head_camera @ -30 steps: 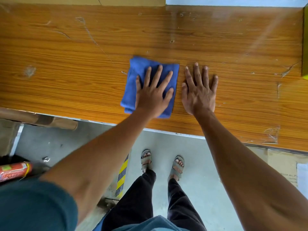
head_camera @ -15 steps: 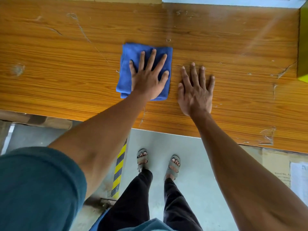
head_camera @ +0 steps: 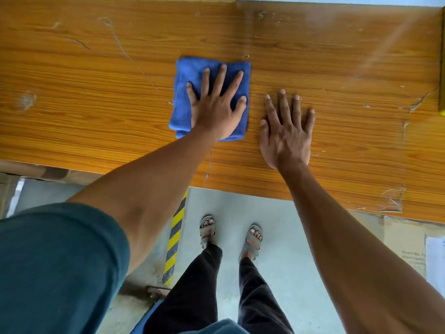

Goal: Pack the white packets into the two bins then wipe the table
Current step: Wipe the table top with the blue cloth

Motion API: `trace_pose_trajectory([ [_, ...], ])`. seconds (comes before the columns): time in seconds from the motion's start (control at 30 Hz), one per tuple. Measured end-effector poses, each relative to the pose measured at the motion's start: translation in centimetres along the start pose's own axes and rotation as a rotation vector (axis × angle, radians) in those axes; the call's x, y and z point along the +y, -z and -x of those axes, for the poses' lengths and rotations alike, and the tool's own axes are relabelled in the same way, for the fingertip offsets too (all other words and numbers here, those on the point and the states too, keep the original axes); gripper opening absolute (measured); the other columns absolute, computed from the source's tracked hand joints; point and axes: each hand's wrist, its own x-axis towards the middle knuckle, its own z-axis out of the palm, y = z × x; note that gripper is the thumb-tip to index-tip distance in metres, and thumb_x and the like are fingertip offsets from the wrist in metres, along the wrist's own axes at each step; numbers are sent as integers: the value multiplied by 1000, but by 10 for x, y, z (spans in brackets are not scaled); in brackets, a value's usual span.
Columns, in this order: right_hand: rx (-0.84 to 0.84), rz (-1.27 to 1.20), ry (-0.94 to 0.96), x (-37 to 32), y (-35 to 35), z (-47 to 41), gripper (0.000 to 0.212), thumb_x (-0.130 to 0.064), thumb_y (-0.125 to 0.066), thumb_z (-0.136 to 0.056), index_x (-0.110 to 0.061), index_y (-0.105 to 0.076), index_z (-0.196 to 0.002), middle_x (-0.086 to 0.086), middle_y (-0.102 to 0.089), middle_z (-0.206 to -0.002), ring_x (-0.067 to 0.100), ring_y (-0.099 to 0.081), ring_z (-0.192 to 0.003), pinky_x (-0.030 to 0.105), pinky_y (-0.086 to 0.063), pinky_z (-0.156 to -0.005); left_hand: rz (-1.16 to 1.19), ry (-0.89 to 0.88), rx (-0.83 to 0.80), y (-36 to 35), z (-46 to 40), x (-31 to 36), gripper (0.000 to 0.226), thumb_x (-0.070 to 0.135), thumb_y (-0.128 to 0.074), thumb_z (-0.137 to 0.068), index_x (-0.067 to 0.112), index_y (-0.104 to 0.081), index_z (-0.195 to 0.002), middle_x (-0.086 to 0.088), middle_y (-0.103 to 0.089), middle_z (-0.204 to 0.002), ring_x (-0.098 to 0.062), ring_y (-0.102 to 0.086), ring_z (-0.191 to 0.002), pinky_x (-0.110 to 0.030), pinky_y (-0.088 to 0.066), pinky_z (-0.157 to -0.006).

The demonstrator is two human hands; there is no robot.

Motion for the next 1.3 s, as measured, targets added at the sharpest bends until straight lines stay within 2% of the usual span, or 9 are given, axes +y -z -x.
trace_pose_trajectory([
  [0.17, -9, -5, 2, 1, 0, 0, 61, -50, -14, -111, -35, -6, -169, -2, -1, -177, 28, 2, -163, 64, -4, -128, -34, -82, 78, -10, 67, -3, 63, 64, -26, -107, 44, -21, -167, 4, -12, -177, -34, -10, -163, -74, -16, -120],
  [0.3, -17, -1, 10, 1, 1, -1, 61, -50, -10, -110, -35, -3, -169, -1, 1, -177, 28, 4, -163, 63, -3, -128, -27, -57, 1, -16, 136, 6, 63, 63, -24, -108, 45, -13, -167, 6, -4, -178, -32, -1, -164, -75, -9, -121],
  [0.57, 17, -44, 24, 7, -4, 3, 63, -45, -17, -111, -24, -6, -169, -1, -6, -177, 25, -2, -163, 58, -5, -130, 19, 67, -76, -1, 6, 24, 66, 67, -13, -104, 48, -3, -166, 9, 6, -178, -31, 8, -163, -75, 2, -122],
  [0.8, 17, -216, 12, 36, 10, 38, 66, -47, -15, -111, -16, -10, -169, 3, -15, -176, 18, -9, -163, 48, -7, -132, -2, -45, 35, -29, 121, 56, 64, 60, -20, -106, 40, -19, -168, 1, -11, -178, -36, -7, -163, -75, -8, -121],
  [0.87, 54, -341, -27, 39, 16, 44, 69, -50, -13, -110, -13, -14, -168, 7, -20, -175, 21, -16, -162, 49, -12, -131, 53, -25, 9, -30, 137, 77, 66, 59, -16, -106, 38, -14, -169, 1, -8, -178, -36, -3, -163, -76, -5, -121],
  [0.97, 148, -497, -80, 45, 20, 45, 66, -46, -19, -112, -9, -17, -167, 15, -26, -172, 30, -30, -157, 56, -36, -121, 87, 18, -59, -24, 129, 97, 69, 59, -1, -103, 39, -7, -169, 3, -1, -178, -34, 5, -163, -77, -1, -120],
  [1.03, 197, -524, -106, 45, 23, 45, 63, -42, -23, -113, -8, -19, -166, 16, -25, -172, 32, -33, -155, 56, -44, -114, 151, 17, -67, -12, 123, 104, 68, 58, 0, -105, 40, -13, -168, 4, -9, -178, -31, -3, -164, -76, -5, -121],
  [1.17, 202, -401, 25, 17, 29, 44, 56, -27, -31, -112, -7, -28, -164, 15, -21, -173, 28, -23, -160, 57, -30, -125, 337, 70, 164, 6, 104, 76, 56, 49, -26, -111, 29, -38, -162, -1, -39, -168, -29, -37, -154, -62, -37, -115],
  [1.3, 99, -275, 252, -36, 15, 51, 56, -28, -39, -108, -12, -36, -162, 12, -24, -173, 29, -26, -159, 55, -22, -128, 287, 179, 236, 5, 81, 1, 55, 45, -31, -109, 25, -47, -157, -4, -43, -166, -28, -39, -152, -52, -38, -116],
])
